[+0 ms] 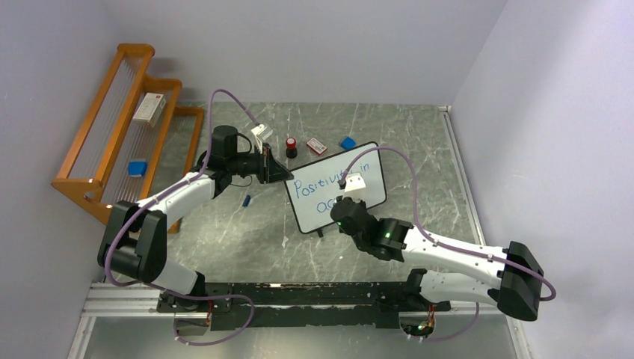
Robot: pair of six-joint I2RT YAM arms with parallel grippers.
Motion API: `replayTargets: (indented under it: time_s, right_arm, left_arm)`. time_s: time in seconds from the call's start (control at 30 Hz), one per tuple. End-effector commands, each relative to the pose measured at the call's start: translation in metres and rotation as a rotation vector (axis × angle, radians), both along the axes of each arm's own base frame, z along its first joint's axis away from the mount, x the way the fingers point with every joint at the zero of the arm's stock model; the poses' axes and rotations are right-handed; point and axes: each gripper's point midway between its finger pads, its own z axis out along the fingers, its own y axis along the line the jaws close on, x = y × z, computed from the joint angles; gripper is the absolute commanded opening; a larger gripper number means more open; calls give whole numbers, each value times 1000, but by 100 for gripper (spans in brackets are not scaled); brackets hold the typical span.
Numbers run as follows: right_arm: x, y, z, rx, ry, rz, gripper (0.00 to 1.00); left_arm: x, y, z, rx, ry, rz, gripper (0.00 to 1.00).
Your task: Write a sentence on the whiteboard
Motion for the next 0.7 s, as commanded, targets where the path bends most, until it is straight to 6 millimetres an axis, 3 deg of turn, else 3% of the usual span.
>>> replayTargets:
  time_s: [0.0,0.4,0.67]
  right_arm:
    - [2,3,-5,2,10,15,0]
    - [14,-25,-5,-15,4,-86,0]
    - [15,-24,5,15,-20,-69,0]
  left_arm:
    - [3,5,-25,72,43,34,5]
    - [3,6,-26,76,44,35,5]
    - [3,6,-27,79,43,35,5]
